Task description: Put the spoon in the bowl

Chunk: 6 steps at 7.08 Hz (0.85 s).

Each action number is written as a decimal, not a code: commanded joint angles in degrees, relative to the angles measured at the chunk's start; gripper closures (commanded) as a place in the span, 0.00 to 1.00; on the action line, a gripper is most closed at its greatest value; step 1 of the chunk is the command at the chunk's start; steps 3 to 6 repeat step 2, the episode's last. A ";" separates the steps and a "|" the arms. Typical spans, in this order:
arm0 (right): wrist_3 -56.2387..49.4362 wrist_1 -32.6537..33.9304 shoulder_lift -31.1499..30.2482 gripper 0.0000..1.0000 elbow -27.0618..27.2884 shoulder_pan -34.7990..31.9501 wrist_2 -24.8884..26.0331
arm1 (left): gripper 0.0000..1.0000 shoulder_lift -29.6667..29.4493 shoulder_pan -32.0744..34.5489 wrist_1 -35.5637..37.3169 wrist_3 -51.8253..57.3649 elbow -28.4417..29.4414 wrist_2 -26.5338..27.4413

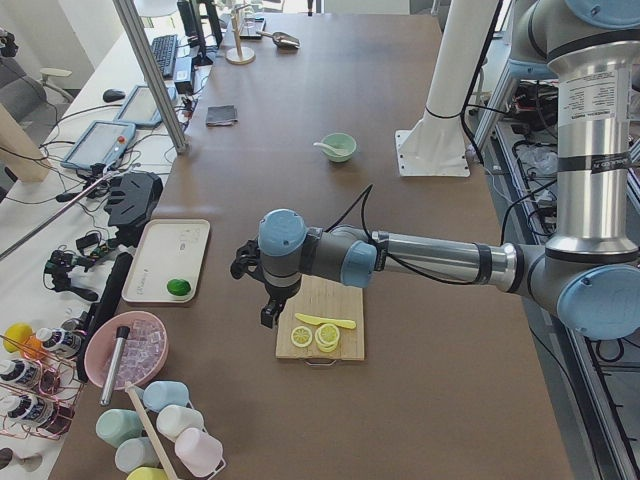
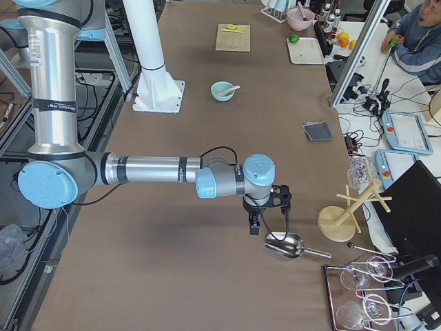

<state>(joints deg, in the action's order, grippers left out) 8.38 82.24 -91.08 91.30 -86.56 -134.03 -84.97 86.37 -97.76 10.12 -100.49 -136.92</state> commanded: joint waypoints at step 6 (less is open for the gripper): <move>-0.12 0.02 0.12 0.00 -0.24 -0.01 -1.92 | 0.02 -2.13 0.03 0.20 -0.19 -0.05 0.07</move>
